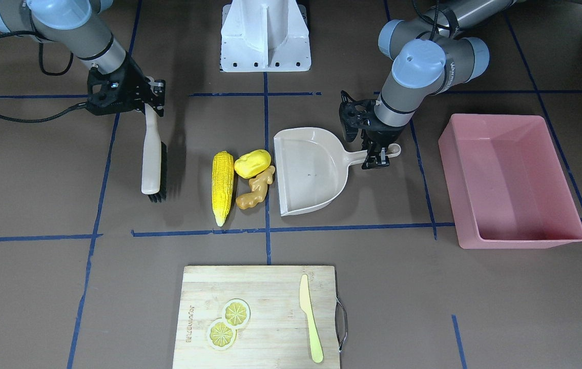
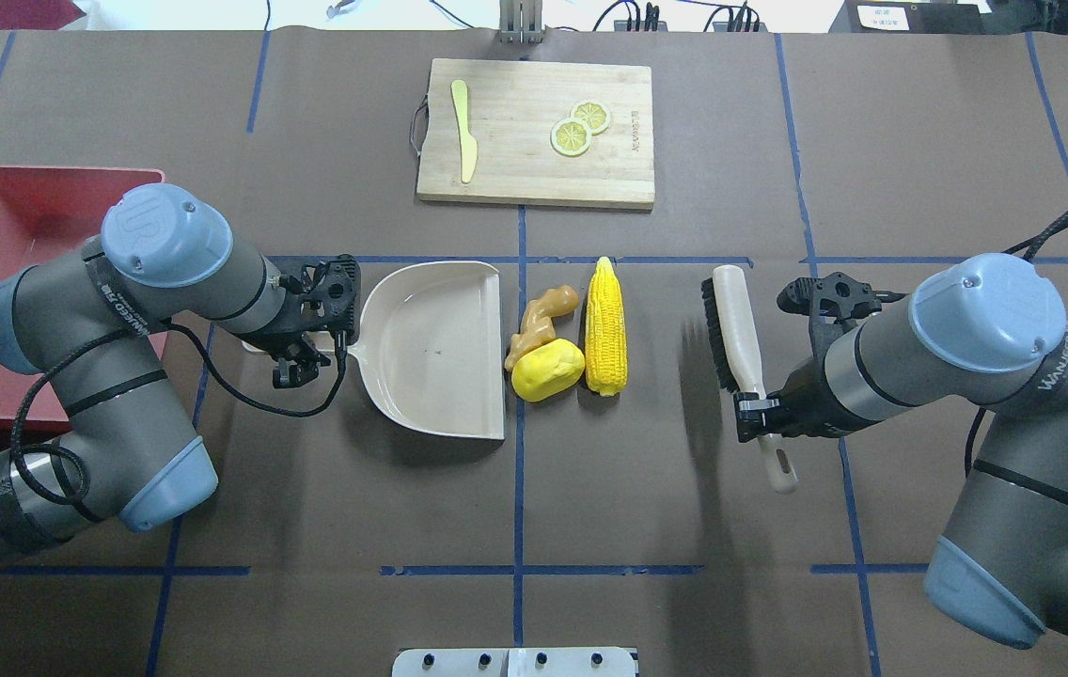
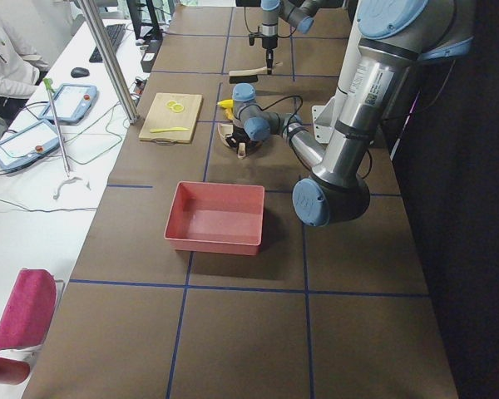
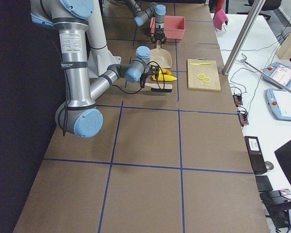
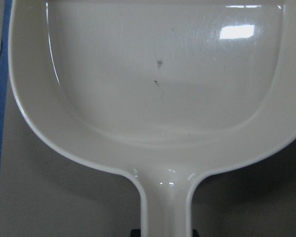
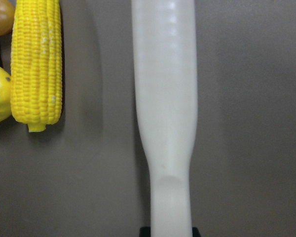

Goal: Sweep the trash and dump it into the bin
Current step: 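Grasp and lift the dustpan with the left gripper while the right gripper lifts the brush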

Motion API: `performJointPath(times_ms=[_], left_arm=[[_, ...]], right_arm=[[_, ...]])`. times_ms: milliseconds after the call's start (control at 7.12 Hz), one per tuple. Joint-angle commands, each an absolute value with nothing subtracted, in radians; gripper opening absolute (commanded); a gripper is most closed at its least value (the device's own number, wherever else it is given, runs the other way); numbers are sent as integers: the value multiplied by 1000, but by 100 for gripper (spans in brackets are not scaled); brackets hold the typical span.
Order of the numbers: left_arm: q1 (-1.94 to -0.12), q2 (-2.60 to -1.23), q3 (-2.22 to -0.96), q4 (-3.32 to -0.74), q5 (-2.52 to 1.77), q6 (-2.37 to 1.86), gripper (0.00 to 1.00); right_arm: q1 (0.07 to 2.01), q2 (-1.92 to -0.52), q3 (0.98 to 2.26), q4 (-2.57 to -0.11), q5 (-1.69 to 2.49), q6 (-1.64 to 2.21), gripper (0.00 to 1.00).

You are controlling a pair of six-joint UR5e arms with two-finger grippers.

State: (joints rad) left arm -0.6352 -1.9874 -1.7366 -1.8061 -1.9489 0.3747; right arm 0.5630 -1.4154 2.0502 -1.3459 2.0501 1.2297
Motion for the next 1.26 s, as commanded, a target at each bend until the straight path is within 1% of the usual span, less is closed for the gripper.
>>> performJointPath(times_ms=[0, 140, 702, 1124], left_arm=[[-627, -1993, -1744, -1802, -1834, 441, 2], [-624, -2002, -1743, -1798, -1795, 504, 1], [-617, -2013, -1741, -1796, -1792, 506, 1], [-609, -2019, -1723, -1772, -1792, 506, 1]], right_arm=[[535, -1352, 2043, -1425, 2046, 1261, 0], [526, -1348, 2040, -1427, 2037, 1270, 0], [500, -1302, 1984, -1430, 2036, 1307, 0], [500, -1249, 1921, -1430, 2036, 1305, 0]])
